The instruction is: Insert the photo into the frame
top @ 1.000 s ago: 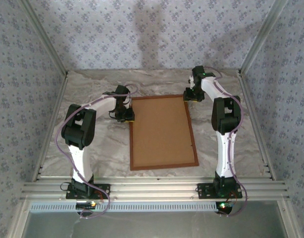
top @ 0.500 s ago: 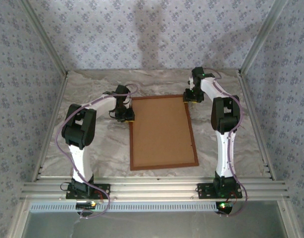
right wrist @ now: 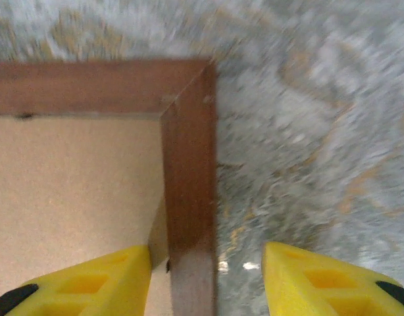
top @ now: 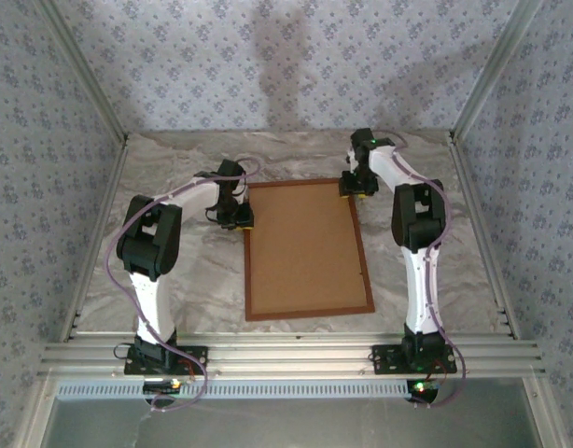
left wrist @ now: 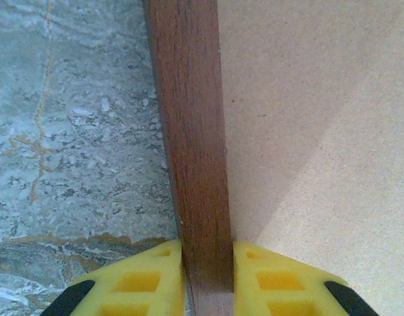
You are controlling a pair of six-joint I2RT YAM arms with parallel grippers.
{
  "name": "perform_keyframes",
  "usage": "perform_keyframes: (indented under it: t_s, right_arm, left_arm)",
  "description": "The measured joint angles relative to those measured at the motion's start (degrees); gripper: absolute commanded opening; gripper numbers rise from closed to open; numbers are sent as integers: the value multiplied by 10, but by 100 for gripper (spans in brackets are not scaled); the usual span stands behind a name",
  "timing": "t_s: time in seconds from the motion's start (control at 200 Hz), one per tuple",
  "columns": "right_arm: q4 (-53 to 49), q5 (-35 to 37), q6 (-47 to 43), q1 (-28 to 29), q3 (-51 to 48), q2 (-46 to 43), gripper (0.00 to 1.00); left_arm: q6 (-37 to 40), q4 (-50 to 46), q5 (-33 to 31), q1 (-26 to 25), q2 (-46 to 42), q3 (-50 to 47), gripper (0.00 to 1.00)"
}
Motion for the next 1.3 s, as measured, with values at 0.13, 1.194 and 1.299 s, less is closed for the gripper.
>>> perform_keyframes:
  t_s: [0.13,1.194,1.299]
  right_arm:
    - [-9,-2,5,2,9,4,49]
    - [-14,2,10,-24,17,-11,48]
    - [-12,2,10,-24,18,-9,48]
  left_arm:
    - [0,0,0,0,0,0,22]
    - [6,-10,-1,0,4,8,22]
    - [6,-10,-1,0,4,8,22]
